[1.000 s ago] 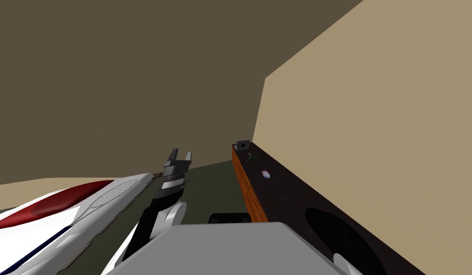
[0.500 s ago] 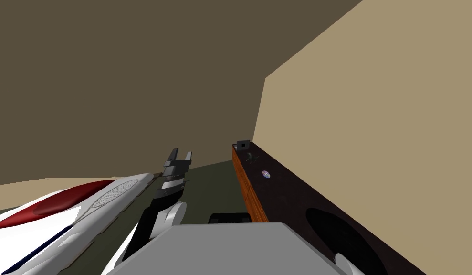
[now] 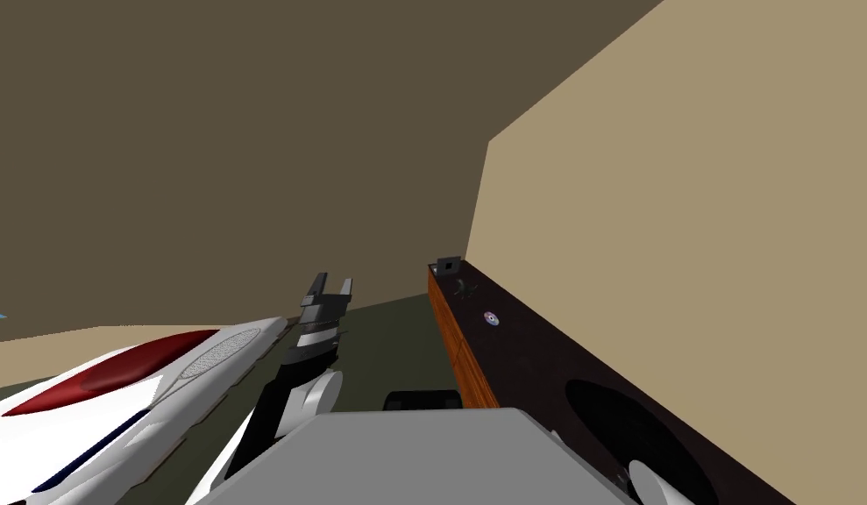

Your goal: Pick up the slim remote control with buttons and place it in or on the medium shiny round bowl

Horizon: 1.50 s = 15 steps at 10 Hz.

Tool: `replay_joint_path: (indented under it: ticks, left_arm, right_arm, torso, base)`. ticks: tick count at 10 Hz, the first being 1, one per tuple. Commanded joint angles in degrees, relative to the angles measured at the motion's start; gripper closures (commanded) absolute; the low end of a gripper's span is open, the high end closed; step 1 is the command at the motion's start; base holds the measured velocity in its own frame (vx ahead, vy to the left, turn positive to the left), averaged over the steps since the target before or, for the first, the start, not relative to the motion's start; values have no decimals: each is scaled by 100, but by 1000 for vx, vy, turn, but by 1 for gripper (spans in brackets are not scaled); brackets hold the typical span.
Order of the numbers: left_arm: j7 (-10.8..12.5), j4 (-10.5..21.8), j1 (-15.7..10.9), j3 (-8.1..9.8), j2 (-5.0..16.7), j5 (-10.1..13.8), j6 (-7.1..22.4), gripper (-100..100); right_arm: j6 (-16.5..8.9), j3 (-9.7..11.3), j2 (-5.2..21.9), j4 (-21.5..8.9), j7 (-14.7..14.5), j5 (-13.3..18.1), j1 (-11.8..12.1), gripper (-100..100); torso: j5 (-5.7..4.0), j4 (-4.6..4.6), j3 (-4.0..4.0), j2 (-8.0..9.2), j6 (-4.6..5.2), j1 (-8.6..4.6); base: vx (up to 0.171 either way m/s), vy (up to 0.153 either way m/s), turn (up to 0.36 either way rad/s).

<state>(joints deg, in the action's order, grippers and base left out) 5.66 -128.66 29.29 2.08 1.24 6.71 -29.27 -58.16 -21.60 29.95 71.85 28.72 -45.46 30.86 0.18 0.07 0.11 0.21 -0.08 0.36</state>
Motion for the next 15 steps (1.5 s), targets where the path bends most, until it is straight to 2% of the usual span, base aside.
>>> replay_joint_path:
  ticks: [1,2,5,10,11,15]
  left_arm:
    - [0,0,0,0,0,0,0,0]
    - [0,0,-1,-1,-1,0,0,0]
    - [0,0,-2,0,0,0,0,0]
    - [0,0,-2,1,1,0,0,0]
    - [0,0,-2,1,1,0,0,0]
    - [0,0,-2,1,2,0,0,0]
  right_arm:
    - [-40,-208,219,222,63,3,-94,100]
    - [-70,-324,321,301,86,-17,-163,100]
    - [-187,-637,514,458,170,-84,-420,100]
    - [-433,-1052,603,557,351,-234,-887,100]
    - [-519,-1187,622,571,423,-303,-1050,100]
    - [-648,-1463,743,583,579,-478,-1336,100]
  torso:
    - [0,0,0,0,0,0]
    - [11,6,18,33,2,47]
    - [15,16,35,55,1,26]
    - [5,18,41,65,9,-23]
    - [2,17,41,65,12,-28]
    - [-6,20,46,74,18,-47]
  base:
    - [-164,251,9]
    - [-185,209,5]
    - [-176,121,62]
    - [-173,16,86]
    - [-218,5,136]
    - [-208,-8,81]
